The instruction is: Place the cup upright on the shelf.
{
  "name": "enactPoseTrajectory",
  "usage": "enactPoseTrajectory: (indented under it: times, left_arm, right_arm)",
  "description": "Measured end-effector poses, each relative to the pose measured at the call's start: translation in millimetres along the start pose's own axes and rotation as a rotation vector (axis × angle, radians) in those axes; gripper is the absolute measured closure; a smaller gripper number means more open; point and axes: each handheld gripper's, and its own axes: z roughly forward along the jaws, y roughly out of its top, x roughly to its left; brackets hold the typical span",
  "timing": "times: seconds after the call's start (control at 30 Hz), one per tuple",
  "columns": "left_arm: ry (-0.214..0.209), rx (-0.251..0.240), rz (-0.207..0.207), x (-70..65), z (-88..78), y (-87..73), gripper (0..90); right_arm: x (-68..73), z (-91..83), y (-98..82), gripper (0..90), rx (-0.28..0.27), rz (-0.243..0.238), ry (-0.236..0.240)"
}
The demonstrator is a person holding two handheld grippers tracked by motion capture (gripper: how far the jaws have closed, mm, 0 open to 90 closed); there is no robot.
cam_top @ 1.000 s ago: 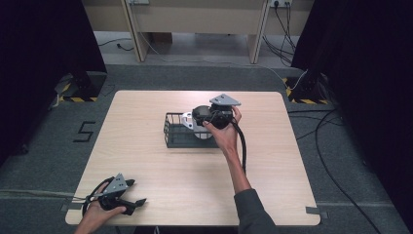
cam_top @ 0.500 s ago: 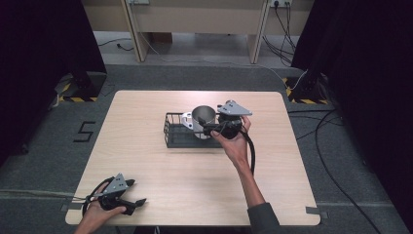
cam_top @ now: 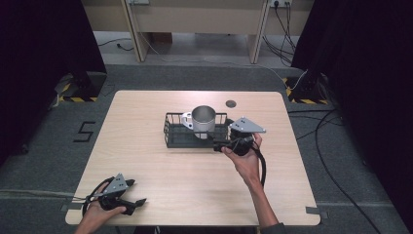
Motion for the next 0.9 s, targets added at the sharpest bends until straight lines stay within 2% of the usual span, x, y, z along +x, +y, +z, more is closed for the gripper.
enactPoseTrajectory:
  times: [0.33,0.9]
  left_arm:
    - [0.000,0.001,0.003,0.2,-0.1,0.0,13.5]
    - [0.000,0.003,0.001,0.1,-0.2,0.0,13.5]
  right_arm:
    - [4.7,-19.2,-19.3,15.5,0.005,0.004,-0.003]
    - [9.9,-33.5,-41.0,15.6,0.013,0.027,0.016]
